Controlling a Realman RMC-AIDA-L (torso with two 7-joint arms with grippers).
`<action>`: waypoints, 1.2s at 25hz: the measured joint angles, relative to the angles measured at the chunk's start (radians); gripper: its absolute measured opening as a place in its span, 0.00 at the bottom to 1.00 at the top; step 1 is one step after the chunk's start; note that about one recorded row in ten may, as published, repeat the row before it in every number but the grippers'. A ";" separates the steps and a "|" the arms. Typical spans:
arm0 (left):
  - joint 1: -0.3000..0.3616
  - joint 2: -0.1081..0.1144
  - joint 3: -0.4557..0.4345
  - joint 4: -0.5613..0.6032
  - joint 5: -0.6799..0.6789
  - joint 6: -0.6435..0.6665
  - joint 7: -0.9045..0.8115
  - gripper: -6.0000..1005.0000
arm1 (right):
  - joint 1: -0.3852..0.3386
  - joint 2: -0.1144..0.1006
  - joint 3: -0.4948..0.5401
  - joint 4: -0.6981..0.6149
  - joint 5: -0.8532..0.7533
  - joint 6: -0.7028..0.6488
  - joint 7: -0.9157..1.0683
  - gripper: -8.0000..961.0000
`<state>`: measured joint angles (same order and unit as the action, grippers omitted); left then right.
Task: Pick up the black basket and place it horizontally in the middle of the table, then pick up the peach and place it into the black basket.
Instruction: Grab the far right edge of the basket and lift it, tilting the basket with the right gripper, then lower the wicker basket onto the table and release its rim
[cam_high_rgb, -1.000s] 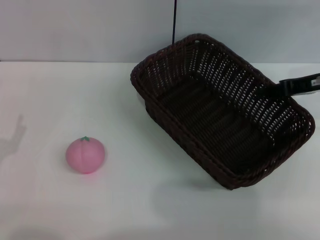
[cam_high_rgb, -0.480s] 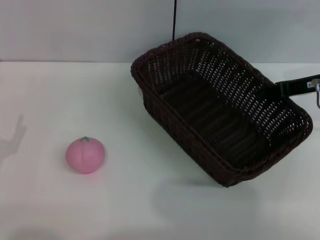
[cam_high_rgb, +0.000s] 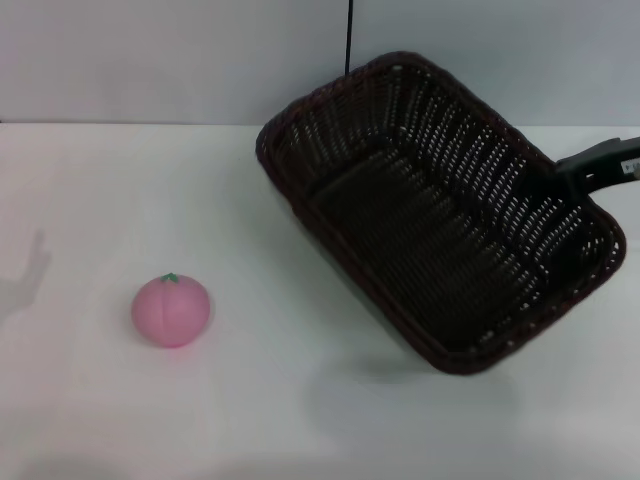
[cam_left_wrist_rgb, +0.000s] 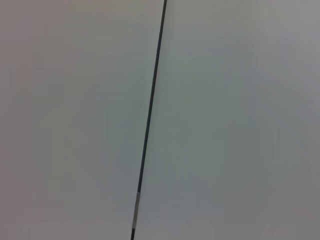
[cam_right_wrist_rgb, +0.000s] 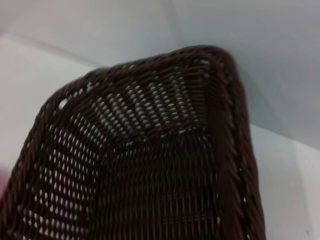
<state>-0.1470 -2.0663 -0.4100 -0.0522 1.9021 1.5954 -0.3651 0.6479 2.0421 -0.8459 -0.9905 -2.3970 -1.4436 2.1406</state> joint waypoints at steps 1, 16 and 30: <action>0.002 0.001 -0.003 0.000 0.000 0.000 0.000 0.82 | -0.020 0.012 -0.035 -0.076 0.001 -0.028 -0.080 0.18; 0.027 -0.003 -0.023 -0.021 -0.003 0.003 0.009 0.81 | -0.054 0.020 -0.066 -0.266 0.007 -0.110 -0.615 0.19; 0.043 -0.005 -0.016 -0.065 -0.002 -0.006 0.062 0.79 | -0.051 0.023 -0.079 -0.180 0.125 -0.148 -0.918 0.20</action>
<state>-0.1041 -2.0709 -0.4265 -0.1173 1.8999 1.5895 -0.3035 0.5971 2.0655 -0.9250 -1.1703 -2.2724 -1.5916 1.2223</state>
